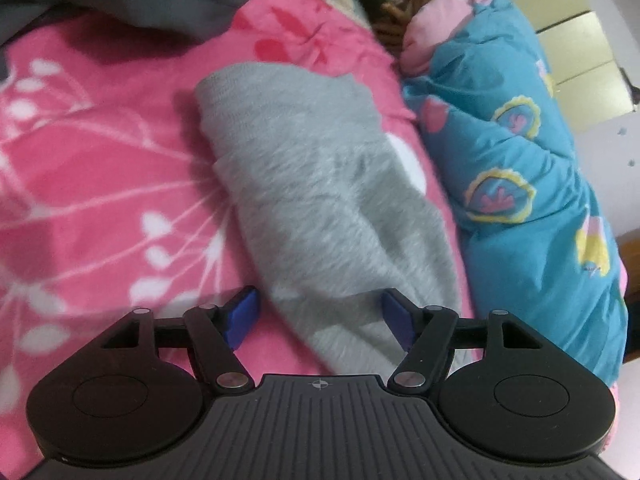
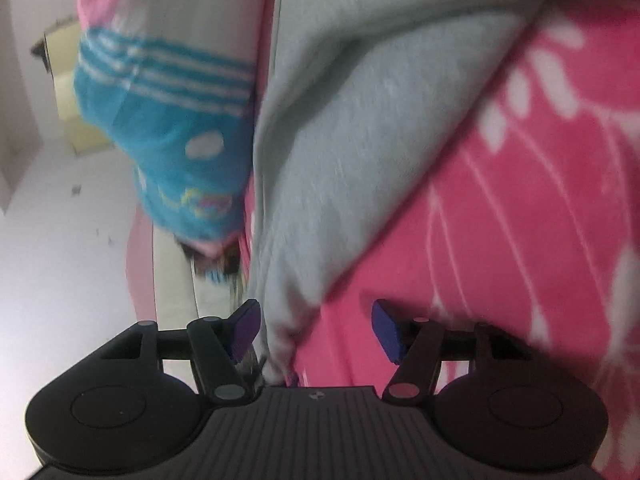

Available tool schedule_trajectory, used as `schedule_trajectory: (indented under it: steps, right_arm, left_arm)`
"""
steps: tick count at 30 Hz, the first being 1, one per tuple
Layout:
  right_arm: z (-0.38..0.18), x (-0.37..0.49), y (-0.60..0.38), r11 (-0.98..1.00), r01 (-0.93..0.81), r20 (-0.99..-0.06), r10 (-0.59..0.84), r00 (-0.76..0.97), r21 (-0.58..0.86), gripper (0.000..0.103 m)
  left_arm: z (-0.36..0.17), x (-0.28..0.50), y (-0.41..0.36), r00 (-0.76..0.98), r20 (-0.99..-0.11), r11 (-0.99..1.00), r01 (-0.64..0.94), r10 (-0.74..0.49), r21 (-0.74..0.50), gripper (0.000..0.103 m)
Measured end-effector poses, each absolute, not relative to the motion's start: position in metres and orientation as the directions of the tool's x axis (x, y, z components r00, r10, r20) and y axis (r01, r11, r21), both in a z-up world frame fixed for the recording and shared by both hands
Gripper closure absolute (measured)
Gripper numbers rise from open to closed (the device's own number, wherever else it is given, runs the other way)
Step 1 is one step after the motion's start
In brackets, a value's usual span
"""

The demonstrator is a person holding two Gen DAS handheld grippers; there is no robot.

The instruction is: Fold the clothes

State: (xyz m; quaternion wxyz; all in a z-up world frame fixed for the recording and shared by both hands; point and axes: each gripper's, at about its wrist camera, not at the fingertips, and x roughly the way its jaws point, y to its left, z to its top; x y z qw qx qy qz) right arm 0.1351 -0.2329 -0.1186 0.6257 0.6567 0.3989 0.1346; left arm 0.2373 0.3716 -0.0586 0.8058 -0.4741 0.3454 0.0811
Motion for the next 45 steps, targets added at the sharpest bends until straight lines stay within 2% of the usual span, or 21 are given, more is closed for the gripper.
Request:
schedule_trajectory:
  steps: [3, 9, 15, 16, 18, 20, 21, 22, 23, 26, 35, 45]
  right_arm:
    - [-0.115, 0.142, -0.231, 0.129, 0.359, -0.359, 0.615, 0.702, 0.924, 0.039]
    - [-0.118, 0.166, -0.221, 0.128, 0.362, -0.371, 0.538, 0.757, 0.923, 0.039]
    - [-0.123, 0.179, -0.219, 0.134, 0.325, -0.347, 0.498, 0.794, 0.936, 0.040]
    - [-0.125, 0.183, -0.219, 0.131, 0.315, -0.338, 0.494, 0.801, 0.940, 0.044]
    - [-0.132, 0.192, -0.221, 0.127, 0.308, -0.330, 0.492, 0.806, 0.943, 0.058]
    - [-0.140, 0.199, -0.222, 0.121, 0.310, -0.328, 0.496, 0.804, 0.943, 0.088]
    - [-0.142, 0.201, -0.223, 0.125, 0.306, -0.327, 0.497, 0.804, 0.944, 0.093]
    - [-0.144, 0.202, -0.223, 0.129, 0.301, -0.324, 0.497, 0.805, 0.945, 0.094]
    - [-0.140, 0.201, -0.223, 0.135, 0.285, -0.314, 0.498, 0.808, 0.949, 0.095]
    - [-0.127, 0.197, -0.224, 0.152, 0.235, -0.280, 0.507, 0.815, 0.960, 0.096]
    - [-0.099, 0.158, -0.231, 0.194, 0.168, -0.251, 0.570, 0.783, 0.966, 0.096]
    - [-0.103, 0.081, -0.236, 0.174, 0.200, -0.265, 0.652, 0.711, 0.964, 0.097]
  left_arm:
    - [-0.060, 0.246, 0.374, 0.753, -0.628, 0.551, -0.444, -0.198, -0.707, 0.034]
    - [-0.063, 0.256, 0.380, 0.764, -0.609, 0.561, -0.416, -0.211, -0.716, 0.035]
    - [-0.062, 0.267, 0.370, 0.771, -0.618, 0.628, -0.407, -0.154, -0.664, 0.045]
    - [-0.061, 0.270, 0.367, 0.767, -0.627, 0.651, -0.407, -0.137, -0.640, 0.048]
    - [-0.059, 0.274, 0.359, 0.758, -0.644, 0.697, -0.408, -0.102, -0.590, 0.053]
    - [-0.055, 0.275, 0.351, 0.749, -0.660, 0.738, -0.413, -0.059, -0.534, 0.066]
    - [-0.053, 0.275, 0.348, 0.746, -0.665, 0.754, -0.415, -0.038, -0.509, 0.070]
    - [-0.051, 0.274, 0.346, 0.748, -0.663, 0.762, -0.414, -0.027, -0.498, 0.079]
    - [-0.048, 0.273, 0.344, 0.750, -0.661, 0.767, -0.414, -0.018, -0.490, 0.085]
    - [-0.035, 0.265, 0.343, 0.767, -0.642, 0.765, -0.405, -0.014, -0.501, 0.089]
    - [-0.016, 0.214, 0.349, 0.755, -0.653, 0.772, -0.383, -0.054, -0.507, 0.090]
    - [-0.016, 0.135, 0.355, 0.735, -0.668, 0.760, -0.367, -0.115, -0.536, 0.090]
